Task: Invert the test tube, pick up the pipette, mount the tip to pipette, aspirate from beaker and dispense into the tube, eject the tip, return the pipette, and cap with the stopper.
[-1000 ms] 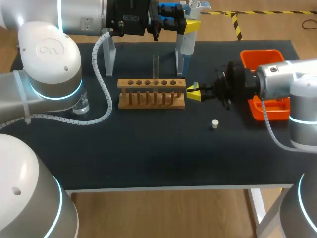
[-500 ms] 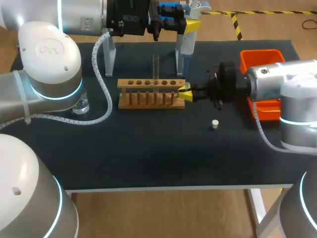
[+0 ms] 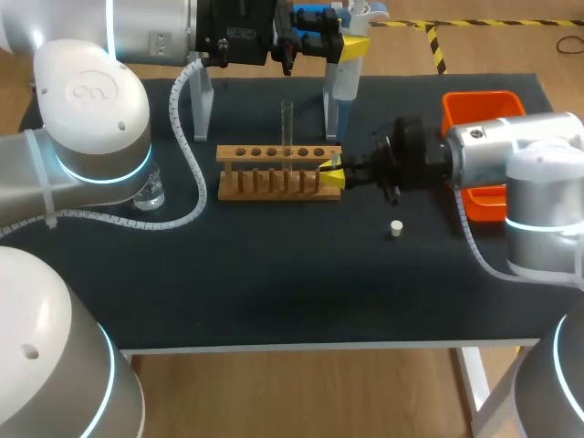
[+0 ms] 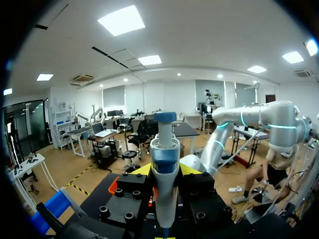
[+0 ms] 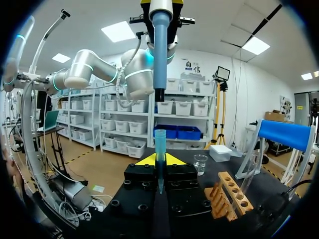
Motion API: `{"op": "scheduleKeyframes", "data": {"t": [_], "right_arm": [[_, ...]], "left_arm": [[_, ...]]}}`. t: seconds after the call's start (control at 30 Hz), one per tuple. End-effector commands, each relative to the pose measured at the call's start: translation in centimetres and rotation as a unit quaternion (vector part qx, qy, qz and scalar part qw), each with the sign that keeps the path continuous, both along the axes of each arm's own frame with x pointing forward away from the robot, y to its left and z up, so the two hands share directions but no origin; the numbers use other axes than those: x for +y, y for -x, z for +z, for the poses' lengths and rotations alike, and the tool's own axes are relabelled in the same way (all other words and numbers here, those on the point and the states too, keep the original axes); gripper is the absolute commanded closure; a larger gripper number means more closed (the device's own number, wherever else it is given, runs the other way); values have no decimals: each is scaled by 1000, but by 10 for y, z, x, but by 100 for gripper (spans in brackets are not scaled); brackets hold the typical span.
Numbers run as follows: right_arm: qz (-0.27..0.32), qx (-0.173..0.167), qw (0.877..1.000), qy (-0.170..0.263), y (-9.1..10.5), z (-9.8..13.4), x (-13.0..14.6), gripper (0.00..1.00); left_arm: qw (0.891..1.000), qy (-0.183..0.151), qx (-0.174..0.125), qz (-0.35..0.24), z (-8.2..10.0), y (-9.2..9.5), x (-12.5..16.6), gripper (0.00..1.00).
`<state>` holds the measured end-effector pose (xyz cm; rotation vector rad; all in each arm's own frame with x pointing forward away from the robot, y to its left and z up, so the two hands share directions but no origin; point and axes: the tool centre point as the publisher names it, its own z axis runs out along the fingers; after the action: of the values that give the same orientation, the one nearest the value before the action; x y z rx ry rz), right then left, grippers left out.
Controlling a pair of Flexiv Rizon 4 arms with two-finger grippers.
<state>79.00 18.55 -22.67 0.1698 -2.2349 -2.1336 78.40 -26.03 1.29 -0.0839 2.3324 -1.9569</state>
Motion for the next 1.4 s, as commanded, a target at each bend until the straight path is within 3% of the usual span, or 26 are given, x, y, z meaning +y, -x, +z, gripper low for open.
{"op": "scheduleKeyframes", "data": {"t": [0.03,1.4], "right_arm": [[-1,-1,1000,2,1,1,-1,100],[-4,9,1000,-2,7,13,-6,100]], "left_arm": [[1000,1,0,0,0,0,0,100],[1000,1,0,0,0,0,0,100]]}}
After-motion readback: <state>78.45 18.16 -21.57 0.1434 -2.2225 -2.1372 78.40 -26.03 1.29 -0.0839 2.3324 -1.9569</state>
